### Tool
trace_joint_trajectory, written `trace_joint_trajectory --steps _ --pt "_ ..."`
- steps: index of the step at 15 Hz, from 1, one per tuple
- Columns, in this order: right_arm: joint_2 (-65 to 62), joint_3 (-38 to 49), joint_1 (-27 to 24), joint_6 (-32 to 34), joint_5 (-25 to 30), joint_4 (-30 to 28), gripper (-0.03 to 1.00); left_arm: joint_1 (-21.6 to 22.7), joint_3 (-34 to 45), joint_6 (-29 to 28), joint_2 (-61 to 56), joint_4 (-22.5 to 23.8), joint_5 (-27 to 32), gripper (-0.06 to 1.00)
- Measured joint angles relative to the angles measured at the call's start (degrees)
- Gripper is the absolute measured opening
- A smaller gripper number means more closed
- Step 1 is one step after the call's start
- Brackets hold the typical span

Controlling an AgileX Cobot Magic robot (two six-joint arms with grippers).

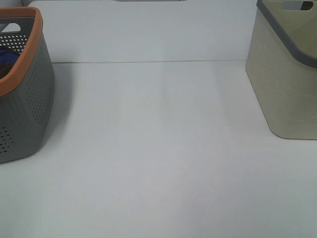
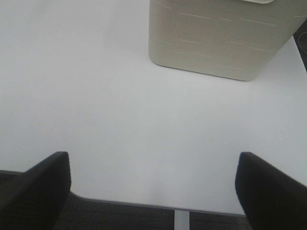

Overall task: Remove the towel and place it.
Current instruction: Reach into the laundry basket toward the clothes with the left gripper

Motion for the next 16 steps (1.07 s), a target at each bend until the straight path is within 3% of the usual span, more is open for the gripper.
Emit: trace_joint_trajectory --steps 16 --pt "0.0 0.0 0.0 0.3 0.0 -0.4 0.91 0.0 0.0 0.1 0.0 0.0 0.0 0.99"
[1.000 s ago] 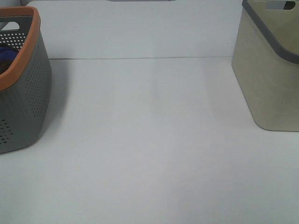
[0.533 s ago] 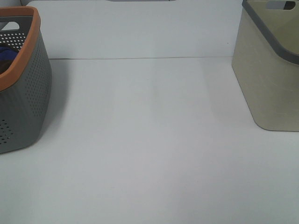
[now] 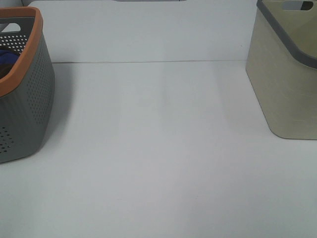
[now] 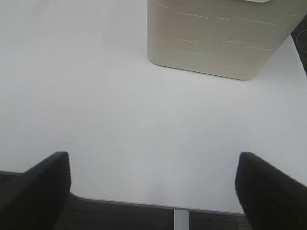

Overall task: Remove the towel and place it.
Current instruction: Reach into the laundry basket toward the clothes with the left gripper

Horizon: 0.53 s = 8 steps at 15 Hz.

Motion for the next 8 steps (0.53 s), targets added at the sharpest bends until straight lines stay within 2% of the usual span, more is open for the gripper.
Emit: trace_joint_trajectory --steps 8 --pt "0.0 0.0 0.0 0.0 0.0 0.0 0.91 0.0 0.0 0.0 0.0 0.0 0.0 0.99"
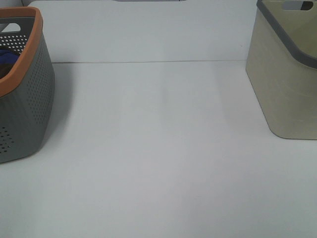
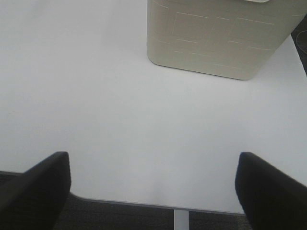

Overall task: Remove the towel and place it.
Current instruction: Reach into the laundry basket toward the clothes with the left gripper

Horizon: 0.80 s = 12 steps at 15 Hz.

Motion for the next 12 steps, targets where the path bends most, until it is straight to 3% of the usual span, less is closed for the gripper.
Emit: trace_joint_trajectory --steps 12 --pt "0.0 0.0 0.0 0.0 0.0 0.0 0.91 0.0 0.0 0.2 0.0 0.0 0.0 0.99"
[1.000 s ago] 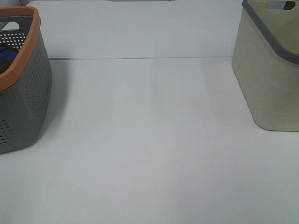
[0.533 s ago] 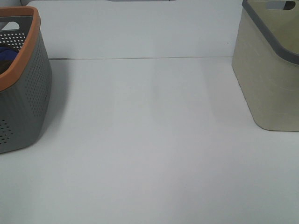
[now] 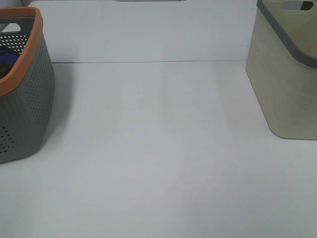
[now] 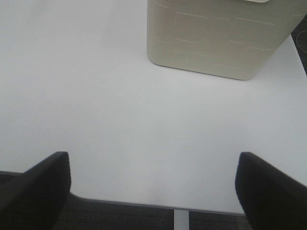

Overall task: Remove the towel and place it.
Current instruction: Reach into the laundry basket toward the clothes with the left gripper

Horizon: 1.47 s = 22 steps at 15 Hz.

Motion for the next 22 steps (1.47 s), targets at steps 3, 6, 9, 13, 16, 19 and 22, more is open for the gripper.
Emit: trace_joint_trajectory --steps 3,6,9,13,16,19,22 --pt "0.0 0.0 0.0 0.0 0.0 0.0 0.91 0.0 -2.0 0.6 5.2 0.0 0.7 0.99" --pt "0.0 0.0 0.0 0.0 0.0 0.0 0.91 0.0 -13.5 2.3 21.8 -1.0 5.3 0.99" --pt "0.0 0.0 0.0 0.0 0.0 0.0 0.91 0.0 -27.1 9.1 39.1 -5.4 9.3 0.99" --pt "0.0 0.0 0.0 0.0 0.0 0.0 0.91 0.0 -42.9 17.2 56.2 -8.1 9.4 0.99" --pt "0.0 0.0 0.0 0.0 -0.1 0.0 0.91 0.0 -50.4 20.0 65.8 -6.9 9.4 0.99" --pt "0.0 0.0 0.0 0.0 -0.1 0.0 0.91 0.0 -60.2 32.8 78.3 -6.2 9.4 0.99" --pt "0.0 0.0 0.0 0.0 -0.1 0.0 0.91 0.0 -64.0 46.2 87.1 0.0 9.3 0.99"
